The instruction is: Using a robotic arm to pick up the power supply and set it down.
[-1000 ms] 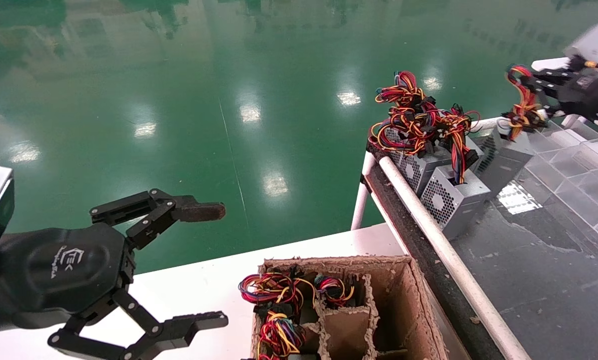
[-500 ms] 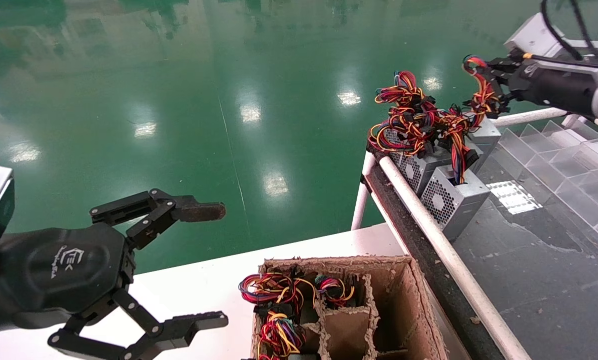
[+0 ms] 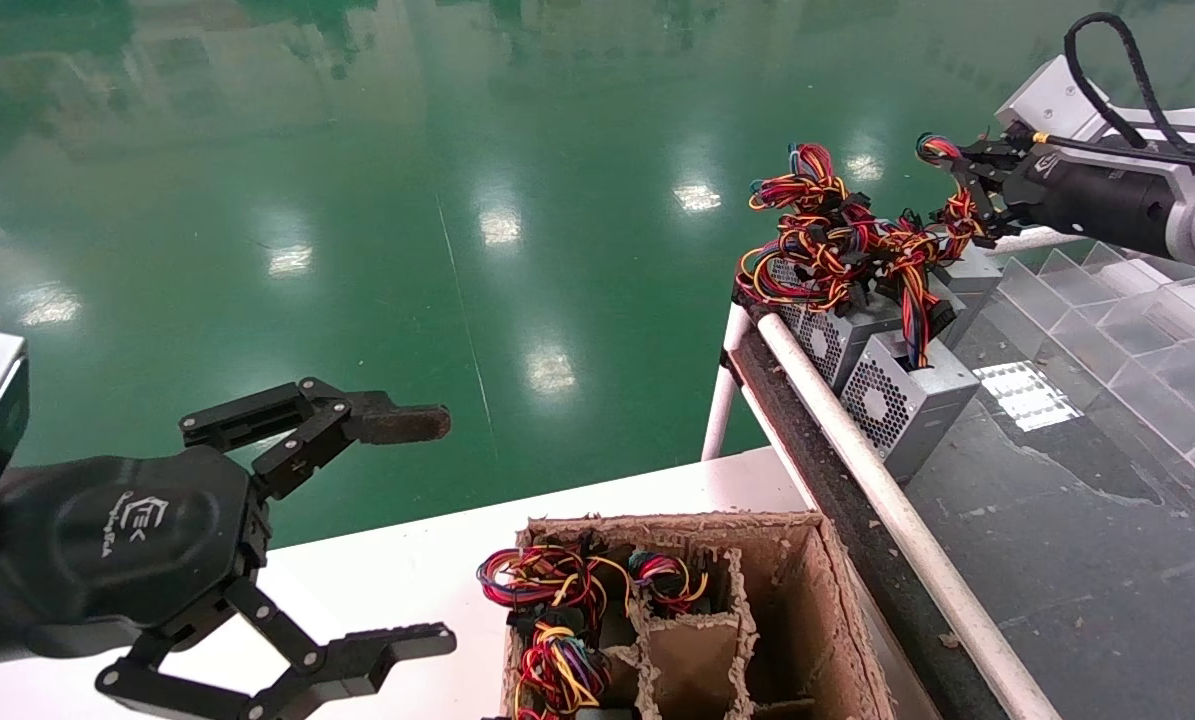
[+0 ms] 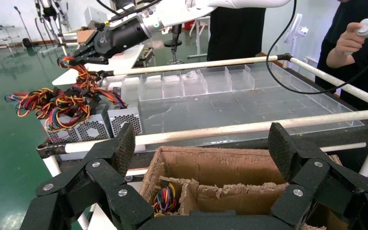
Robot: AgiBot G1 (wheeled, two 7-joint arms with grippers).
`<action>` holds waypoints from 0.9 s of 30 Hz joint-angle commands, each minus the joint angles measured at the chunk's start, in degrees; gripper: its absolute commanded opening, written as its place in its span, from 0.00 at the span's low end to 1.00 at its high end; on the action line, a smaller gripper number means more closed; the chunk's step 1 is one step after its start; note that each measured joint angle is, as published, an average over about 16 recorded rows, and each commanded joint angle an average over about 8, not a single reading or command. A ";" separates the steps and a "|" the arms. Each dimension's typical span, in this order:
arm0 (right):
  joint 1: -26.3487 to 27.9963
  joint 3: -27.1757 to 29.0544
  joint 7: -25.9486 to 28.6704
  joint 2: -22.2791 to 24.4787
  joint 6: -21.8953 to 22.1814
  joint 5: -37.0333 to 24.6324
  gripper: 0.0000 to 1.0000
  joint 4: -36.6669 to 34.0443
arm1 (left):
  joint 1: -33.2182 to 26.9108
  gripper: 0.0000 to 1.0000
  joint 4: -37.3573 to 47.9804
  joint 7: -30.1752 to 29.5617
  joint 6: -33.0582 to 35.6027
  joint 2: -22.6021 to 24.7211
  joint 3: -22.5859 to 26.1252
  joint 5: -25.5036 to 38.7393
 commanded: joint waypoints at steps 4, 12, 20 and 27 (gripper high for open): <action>0.03 0.11 0.14 0.05 -0.42 0.16 1.00 0.02 | 0.00 1.00 0.00 0.00 0.00 0.00 0.01 -0.01; 0.10 0.17 0.69 0.06 -1.11 0.24 1.00 -0.15 | -0.01 1.00 0.00 0.01 -0.01 -0.01 0.02 -0.01; 0.91 0.68 1.26 0.50 -1.96 0.98 1.00 0.21 | -0.01 1.00 0.00 0.02 -0.01 -0.01 0.03 -0.02; 3.18 3.36 3.06 1.84 -4.99 4.79 1.00 0.83 | -0.01 1.00 0.00 0.02 -0.02 -0.02 0.04 -0.03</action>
